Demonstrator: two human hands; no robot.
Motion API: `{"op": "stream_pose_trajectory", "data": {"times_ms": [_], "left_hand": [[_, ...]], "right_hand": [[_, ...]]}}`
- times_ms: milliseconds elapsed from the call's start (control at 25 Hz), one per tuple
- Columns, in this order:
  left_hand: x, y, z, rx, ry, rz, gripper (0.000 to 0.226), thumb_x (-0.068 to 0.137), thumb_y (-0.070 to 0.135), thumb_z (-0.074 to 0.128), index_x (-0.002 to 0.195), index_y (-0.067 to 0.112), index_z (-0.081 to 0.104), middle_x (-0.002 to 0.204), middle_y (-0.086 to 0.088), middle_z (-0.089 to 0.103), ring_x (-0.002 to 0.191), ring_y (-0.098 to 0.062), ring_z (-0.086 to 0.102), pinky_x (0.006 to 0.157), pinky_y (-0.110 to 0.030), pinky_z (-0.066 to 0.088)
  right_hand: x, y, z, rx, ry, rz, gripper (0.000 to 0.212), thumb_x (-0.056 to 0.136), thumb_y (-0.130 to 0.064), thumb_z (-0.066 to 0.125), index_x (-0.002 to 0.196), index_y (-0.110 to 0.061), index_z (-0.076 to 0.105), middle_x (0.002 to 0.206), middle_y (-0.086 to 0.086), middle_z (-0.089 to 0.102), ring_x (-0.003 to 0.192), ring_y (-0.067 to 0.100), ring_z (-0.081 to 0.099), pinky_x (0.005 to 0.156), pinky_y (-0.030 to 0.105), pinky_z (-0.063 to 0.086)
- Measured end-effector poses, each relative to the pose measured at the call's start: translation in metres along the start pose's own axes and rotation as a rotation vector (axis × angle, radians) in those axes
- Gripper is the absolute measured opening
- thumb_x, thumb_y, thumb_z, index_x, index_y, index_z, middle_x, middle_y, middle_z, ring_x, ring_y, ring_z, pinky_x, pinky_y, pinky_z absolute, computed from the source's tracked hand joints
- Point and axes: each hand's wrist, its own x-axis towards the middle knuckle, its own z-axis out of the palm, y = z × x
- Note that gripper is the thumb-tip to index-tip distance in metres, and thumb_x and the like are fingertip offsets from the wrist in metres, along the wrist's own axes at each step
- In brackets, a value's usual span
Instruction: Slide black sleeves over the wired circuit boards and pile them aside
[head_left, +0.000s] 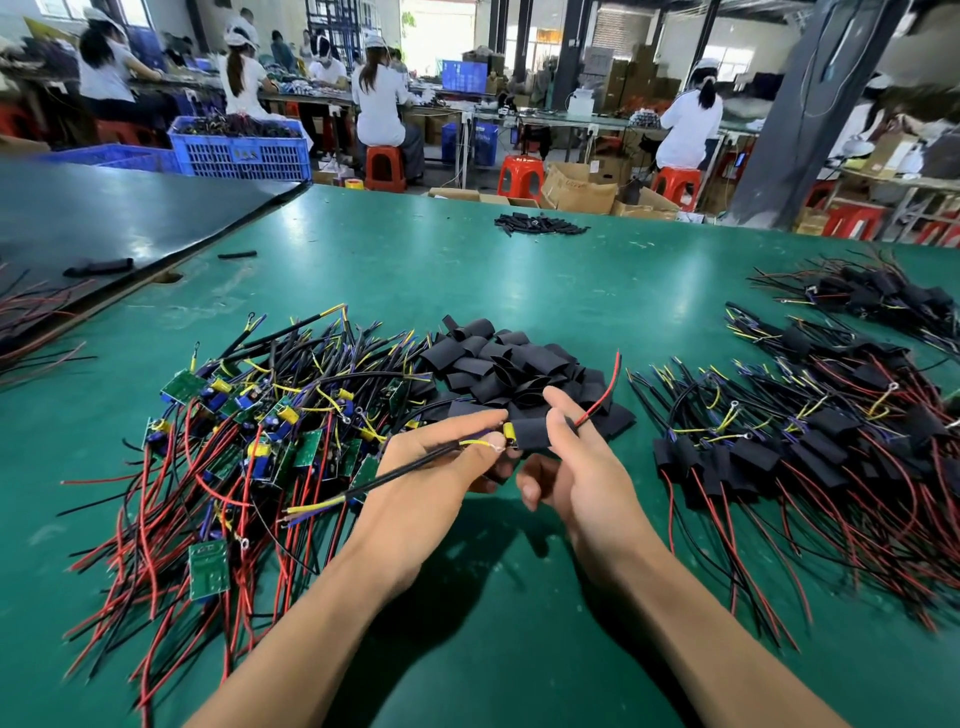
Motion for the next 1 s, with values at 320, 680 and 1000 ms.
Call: {"op": "stream_pose_trajectory", "data": {"times_ms": [320, 680, 1000], "left_hand": [[0.004, -0.009, -0.001, -0.183, 0.046, -0.113, 0.009, 0.085, 0.007, 0.072, 0.091, 0.009, 0.078, 0.084, -0.016, 0.074, 0.071, -0.022, 0.063, 0.06, -0.027, 0.05], [0.007, -0.011, -0.003, -0.261, 0.021, -0.168, 0.011, 0.086, 0.01, 0.071, 0.097, 0.011, 0.072, 0.076, -0.011, 0.071, 0.062, -0.016, 0.06, 0.055, -0.022, 0.048], [0.01, -0.009, -0.006, -0.348, 0.047, -0.256, 0.04, 0.069, 0.028, 0.076, 0.106, 0.012, 0.074, 0.086, -0.005, 0.071, 0.062, -0.013, 0.062, 0.057, -0.022, 0.046]], "right_hand": [[-0.001, 0.006, 0.002, -0.128, 0.008, -0.027, 0.028, 0.106, -0.029, 0.042, 0.134, -0.029, 0.05, 0.062, -0.004, 0.059, 0.047, 0.012, 0.05, 0.045, 0.02, 0.04], [-0.003, 0.006, 0.004, -0.101, -0.043, -0.023, 0.029, 0.106, -0.028, 0.041, 0.134, -0.031, 0.049, 0.067, -0.002, 0.064, 0.048, 0.013, 0.047, 0.047, 0.021, 0.039], [0.0, 0.0, -0.003, -0.11, -0.052, 0.006, 0.018, 0.101, -0.017, 0.053, 0.119, -0.016, 0.057, 0.075, 0.003, 0.073, 0.045, 0.011, 0.048, 0.046, 0.019, 0.039]]}}
